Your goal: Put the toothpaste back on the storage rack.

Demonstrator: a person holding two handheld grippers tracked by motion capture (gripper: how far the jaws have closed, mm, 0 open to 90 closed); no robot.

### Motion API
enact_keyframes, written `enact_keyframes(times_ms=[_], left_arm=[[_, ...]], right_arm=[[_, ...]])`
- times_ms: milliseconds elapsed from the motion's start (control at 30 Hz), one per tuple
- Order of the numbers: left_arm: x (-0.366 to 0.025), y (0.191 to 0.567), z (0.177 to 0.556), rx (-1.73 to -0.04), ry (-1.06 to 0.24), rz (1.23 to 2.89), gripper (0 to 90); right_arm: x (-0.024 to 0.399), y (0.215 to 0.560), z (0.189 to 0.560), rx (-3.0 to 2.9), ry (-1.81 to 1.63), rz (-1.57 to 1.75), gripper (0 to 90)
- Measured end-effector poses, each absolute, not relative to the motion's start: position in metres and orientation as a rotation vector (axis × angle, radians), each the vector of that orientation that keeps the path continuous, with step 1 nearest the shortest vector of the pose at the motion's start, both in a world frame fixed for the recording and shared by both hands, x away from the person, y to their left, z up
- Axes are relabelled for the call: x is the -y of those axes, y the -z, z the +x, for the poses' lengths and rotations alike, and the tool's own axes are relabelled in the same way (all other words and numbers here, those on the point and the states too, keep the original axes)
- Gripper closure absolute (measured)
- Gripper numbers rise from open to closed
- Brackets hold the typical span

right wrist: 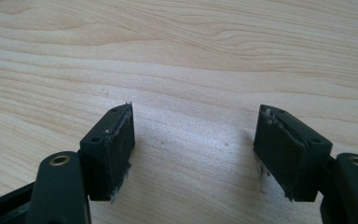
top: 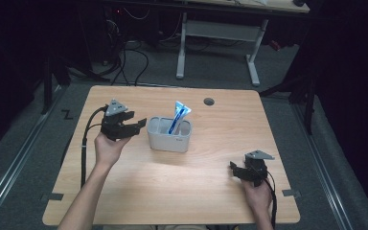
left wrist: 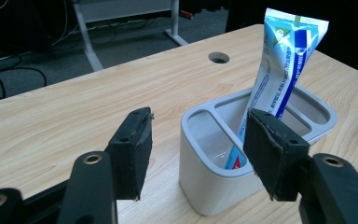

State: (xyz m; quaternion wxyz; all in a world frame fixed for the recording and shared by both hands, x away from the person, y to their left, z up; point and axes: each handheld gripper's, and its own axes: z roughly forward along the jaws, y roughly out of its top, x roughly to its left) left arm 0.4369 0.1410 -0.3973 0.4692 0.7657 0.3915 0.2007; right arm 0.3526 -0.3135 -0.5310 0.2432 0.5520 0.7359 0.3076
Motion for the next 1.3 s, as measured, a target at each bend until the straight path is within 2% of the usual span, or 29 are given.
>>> enact_keyframes(times_ms=[1300], left_arm=[[-0.178, 0.402, 0.414, -1.018, -0.525, 1.816, 42.6]], right_arm=[[0.313, 0.531, 0.352, -2.01, -0.84, 1.51, 28.8]])
